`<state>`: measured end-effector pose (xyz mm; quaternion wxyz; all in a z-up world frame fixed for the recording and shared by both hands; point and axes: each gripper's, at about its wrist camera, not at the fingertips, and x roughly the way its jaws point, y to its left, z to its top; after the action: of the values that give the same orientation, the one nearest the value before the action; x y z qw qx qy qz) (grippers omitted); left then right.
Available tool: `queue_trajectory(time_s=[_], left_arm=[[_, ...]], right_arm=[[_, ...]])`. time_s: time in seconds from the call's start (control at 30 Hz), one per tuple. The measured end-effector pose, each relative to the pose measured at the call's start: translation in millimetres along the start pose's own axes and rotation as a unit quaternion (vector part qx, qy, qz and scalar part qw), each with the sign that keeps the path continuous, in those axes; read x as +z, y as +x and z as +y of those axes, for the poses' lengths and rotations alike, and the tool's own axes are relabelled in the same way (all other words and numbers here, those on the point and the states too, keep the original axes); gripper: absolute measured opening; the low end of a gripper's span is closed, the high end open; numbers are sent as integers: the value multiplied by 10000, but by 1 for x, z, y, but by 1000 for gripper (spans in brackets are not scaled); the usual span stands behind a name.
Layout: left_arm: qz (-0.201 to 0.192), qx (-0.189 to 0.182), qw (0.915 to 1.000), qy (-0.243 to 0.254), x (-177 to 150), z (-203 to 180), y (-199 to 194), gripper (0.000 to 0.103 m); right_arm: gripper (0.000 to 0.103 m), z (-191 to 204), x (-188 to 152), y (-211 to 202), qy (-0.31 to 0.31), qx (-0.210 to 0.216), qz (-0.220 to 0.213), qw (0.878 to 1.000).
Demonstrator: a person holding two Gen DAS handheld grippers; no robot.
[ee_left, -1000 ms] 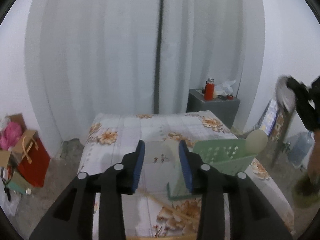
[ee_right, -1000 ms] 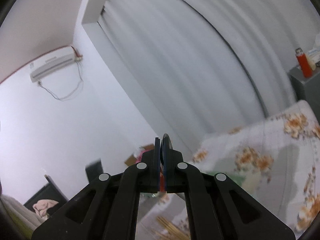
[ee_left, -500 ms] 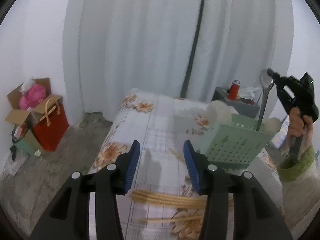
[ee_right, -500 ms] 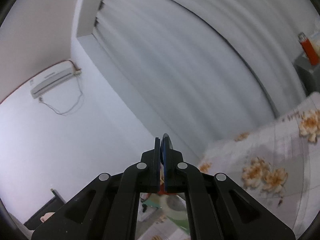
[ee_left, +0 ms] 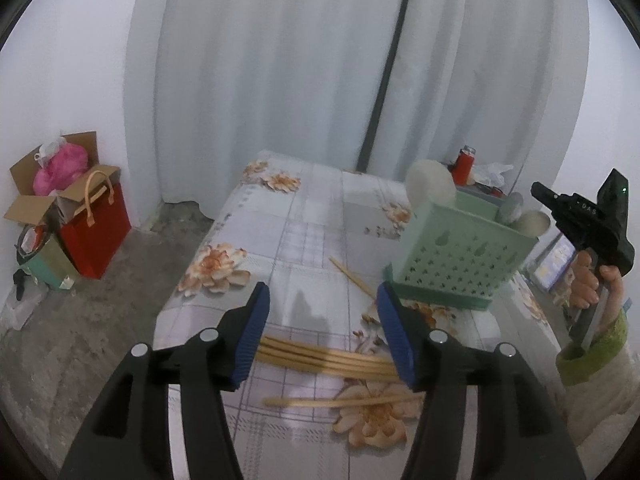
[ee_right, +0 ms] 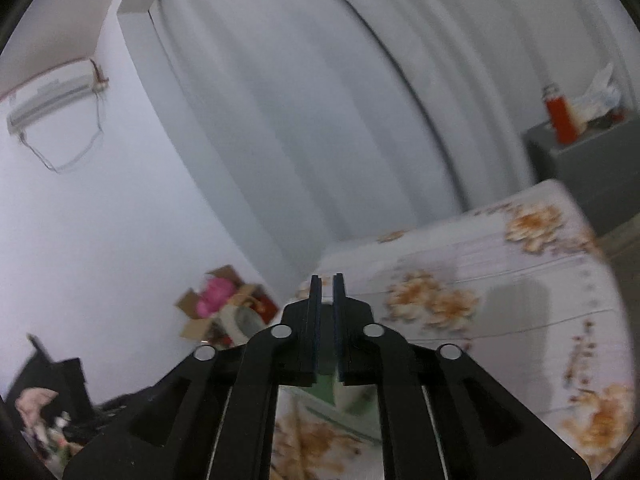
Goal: Organize utensils
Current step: 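Lower both tools to the wooden chopsticks and grasp one with the right tool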
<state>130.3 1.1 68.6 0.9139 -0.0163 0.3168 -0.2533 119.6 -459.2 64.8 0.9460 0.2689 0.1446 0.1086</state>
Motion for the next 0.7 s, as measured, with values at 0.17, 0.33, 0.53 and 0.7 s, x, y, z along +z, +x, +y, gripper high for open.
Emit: queue_trajectory(time_s=[0.17, 0.33, 0.53, 0.7], left_arm=[[143, -104, 9998, -61, -12, -2, -3, 57], [411, -395, 9981, -237, -27, -3, -5, 57], [1098, -1119, 9850, -714, -61, -13, 5, 57], [1641, -1505, 9663, -1293, -89, -16, 28, 52]], right_arm=[[34, 14, -2, -35, -199, -379, -368, 9984], [36, 52, -18, -44, -650, 365, -32, 9972], [37, 82, -98, 35, -1114, 699, 2313, 9640], [31, 65, -136, 92, -932, 285, 3238, 9411]])
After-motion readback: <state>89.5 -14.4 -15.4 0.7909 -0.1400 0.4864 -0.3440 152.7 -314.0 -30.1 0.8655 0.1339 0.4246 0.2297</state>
